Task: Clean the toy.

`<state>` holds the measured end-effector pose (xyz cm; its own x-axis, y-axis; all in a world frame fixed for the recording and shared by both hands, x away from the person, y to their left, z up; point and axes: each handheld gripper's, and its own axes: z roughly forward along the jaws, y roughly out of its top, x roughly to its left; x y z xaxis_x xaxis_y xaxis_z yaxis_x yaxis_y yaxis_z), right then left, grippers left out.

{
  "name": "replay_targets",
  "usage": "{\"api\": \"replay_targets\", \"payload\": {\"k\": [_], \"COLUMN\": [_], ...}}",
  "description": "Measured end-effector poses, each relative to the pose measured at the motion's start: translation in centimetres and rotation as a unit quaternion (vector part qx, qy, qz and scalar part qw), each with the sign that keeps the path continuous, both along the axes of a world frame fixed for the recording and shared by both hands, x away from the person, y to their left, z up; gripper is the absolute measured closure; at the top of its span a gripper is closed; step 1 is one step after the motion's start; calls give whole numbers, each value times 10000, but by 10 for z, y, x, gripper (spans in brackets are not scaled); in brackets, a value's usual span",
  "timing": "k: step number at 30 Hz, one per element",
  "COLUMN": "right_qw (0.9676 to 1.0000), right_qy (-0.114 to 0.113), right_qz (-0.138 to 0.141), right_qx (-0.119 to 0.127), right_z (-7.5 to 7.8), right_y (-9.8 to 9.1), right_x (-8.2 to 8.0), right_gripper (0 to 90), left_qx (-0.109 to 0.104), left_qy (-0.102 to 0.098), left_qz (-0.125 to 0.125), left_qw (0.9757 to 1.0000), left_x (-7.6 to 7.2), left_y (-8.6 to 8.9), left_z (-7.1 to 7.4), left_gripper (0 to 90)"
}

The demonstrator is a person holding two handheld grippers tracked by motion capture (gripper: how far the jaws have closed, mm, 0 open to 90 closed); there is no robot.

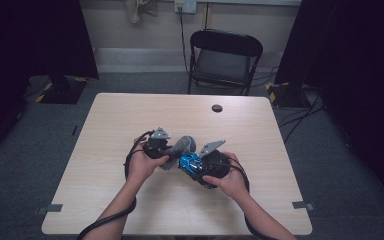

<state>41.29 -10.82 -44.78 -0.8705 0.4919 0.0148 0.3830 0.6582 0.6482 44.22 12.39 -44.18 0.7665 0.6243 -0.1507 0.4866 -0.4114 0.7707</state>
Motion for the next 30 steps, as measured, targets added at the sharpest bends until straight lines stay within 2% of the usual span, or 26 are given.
{"api": "replay_targets", "payload": {"k": [3,5,9,15,16,23,26,30], "right_qw": [10000,10000,9999,9997,9997,9992,9989,9987], "right_qy": [14,21,11,24,30,102,122,117], "right_qz": [-22,-44,-118,-204,-217,-384,-432,-476], "right_qx": [-18,-48,-73,-134,-146,-99,-106,-108], "right_z": [-1,-1,-1,-1,-1,-3,-3,-3], "right_y": [0,0,-3,-3,-3,-8,-10,-12], "right_x": [0,1,4,7,7,12,14,15], "right_gripper": [261,261,261,261,261,261,261,261], "left_qx": [-13,-118,-114,-146,-207,-275,-412,-380], "left_qy": [61,139,161,238,284,342,489,494], "left_qz": [-47,-55,-174,-248,-267,-432,-514,-582], "left_qw": [10000,9998,9997,9993,9990,9981,9966,9964], "left_x": [-1,-3,-7,-13,-15,-26,-30,-34], "left_y": [3,10,17,19,21,24,24,24], "left_z": [0,0,-2,-4,-4,-6,-11,-13], "left_gripper": [680,680,679,680,680,679,679,679]}}
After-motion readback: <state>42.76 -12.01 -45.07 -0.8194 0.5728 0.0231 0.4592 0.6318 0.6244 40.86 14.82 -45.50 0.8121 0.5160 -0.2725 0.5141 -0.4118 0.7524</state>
